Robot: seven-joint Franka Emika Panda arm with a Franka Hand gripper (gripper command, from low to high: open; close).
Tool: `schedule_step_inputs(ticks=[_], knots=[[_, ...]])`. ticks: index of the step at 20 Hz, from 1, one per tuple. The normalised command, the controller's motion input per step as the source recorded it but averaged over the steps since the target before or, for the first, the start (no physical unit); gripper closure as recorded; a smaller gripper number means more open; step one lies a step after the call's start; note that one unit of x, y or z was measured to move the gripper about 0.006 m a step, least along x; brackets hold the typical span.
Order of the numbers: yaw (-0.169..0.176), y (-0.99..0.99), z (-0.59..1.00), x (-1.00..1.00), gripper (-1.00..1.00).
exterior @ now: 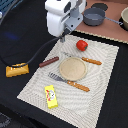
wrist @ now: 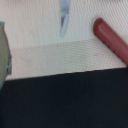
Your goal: Interact with the objects in diverse but meaningful ways.
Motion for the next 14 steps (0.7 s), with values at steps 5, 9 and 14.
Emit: schedule_step_inputs(ticks=[5, 9, 14], knots=[[0.186, -0.31, 0.0, -0.3, -1.0], [0.153, -0.41, -0.02, -0.36, -1.0], [0.124, -0.25, -0.12, -0.47, -1.0]])
